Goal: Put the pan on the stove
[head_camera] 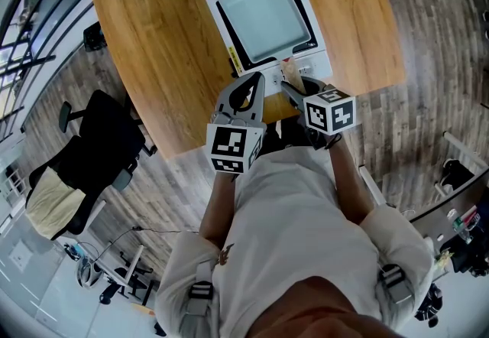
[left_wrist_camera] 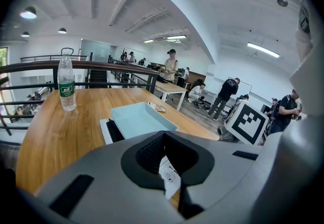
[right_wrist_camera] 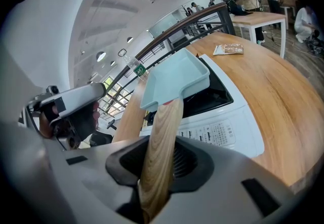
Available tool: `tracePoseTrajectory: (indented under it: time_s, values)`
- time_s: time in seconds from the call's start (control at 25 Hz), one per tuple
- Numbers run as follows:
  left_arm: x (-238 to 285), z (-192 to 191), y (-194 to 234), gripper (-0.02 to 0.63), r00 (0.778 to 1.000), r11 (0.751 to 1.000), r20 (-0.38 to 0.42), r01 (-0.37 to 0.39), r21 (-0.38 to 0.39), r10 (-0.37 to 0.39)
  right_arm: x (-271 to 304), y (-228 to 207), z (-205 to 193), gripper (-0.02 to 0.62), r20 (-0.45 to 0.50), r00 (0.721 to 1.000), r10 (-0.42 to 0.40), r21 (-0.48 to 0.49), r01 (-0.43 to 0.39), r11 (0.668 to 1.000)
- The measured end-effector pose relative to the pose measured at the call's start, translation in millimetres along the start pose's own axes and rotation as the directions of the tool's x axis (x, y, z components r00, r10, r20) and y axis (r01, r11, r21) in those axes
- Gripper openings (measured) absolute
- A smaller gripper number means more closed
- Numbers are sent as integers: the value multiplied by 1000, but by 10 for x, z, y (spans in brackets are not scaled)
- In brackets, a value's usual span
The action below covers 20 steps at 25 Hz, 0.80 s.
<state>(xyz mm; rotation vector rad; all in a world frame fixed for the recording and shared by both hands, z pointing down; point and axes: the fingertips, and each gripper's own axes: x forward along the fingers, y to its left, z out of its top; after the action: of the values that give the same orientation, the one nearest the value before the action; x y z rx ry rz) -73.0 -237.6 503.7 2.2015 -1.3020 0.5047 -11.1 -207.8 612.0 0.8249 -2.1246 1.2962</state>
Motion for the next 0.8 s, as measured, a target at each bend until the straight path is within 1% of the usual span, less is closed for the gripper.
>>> tracePoseTrajectory:
  time_s: [0.36, 0.8]
  values:
    - [1, 16, 0, 18, 1000, 1000, 0, 7, 3, -7, 2, -3, 8, 120, -13, 1000, -13, -23, 12, 1000]
    - [-19, 14, 10, 18, 1000, 1000, 3, 10, 5, -10, 14, 14, 74, 227, 15, 998, -59, -91, 60, 994]
